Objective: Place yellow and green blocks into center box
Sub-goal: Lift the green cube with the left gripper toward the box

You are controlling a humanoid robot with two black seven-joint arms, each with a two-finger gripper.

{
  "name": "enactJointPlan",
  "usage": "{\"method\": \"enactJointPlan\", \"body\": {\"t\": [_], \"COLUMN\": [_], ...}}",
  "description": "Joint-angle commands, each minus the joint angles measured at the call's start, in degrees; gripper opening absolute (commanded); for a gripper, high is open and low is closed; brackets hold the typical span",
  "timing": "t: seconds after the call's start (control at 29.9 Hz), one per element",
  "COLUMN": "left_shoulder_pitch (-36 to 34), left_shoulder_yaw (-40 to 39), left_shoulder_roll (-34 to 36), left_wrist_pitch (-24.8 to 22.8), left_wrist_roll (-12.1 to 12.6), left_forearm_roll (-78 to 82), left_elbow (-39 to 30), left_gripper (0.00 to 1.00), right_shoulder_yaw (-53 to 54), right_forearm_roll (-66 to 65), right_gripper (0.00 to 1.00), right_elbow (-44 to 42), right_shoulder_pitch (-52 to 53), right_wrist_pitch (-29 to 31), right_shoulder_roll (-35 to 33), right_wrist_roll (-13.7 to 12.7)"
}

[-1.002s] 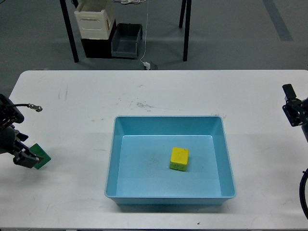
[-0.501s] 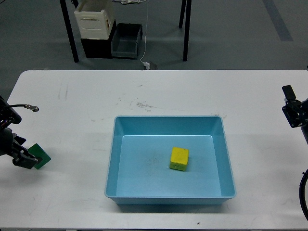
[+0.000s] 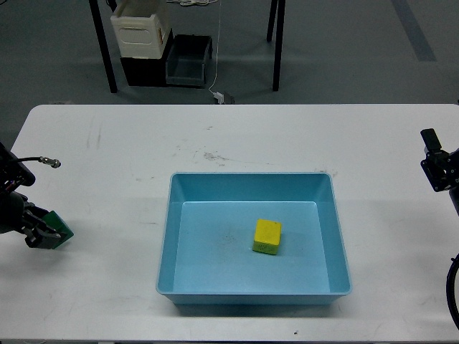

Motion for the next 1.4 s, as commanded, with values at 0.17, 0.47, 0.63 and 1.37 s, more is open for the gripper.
{"method": "enactJointPlan", "body": {"t": [0.17, 0.47, 0.63, 1.37], "left_shoulder_pitch": [0.09, 0.27, -4.46, -25.39], "left_shoulder_yaw": [0.2, -0.5, -1.03, -0.33], "left_shoulder_roll": [-0.98, -0.1, -0.01, -14.23], "left_wrist_pitch": [4.33, 12.33, 15.49, 13.13], "left_wrist_roll": [0.0, 0.0, 0.0, 0.0], "left_forearm_roll": [-0.23, -1.54, -12.52, -20.89], "left_elbow": [0.71, 2.81, 5.54, -16.87], "left_gripper": [0.43, 0.34, 0.32, 0.29], "right_shoulder_yaw": [0.0, 0.0, 0.0, -0.18], "right_forearm_roll": [0.07, -0.01, 0.07, 0.07], "right_gripper": [1.0, 1.0, 1.0, 1.0], "right_elbow": [-0.08, -0.08, -0.08, -0.08], "right_shoulder_pitch": [-0.09, -0.09, -0.09, -0.35], "right_wrist_pitch": [0.01, -0.08, -0.08, -0.26], "right_shoulder_roll": [0.0, 0.0, 0.0, 0.53], "right_wrist_roll": [0.0, 0.0, 0.0, 0.0]}}
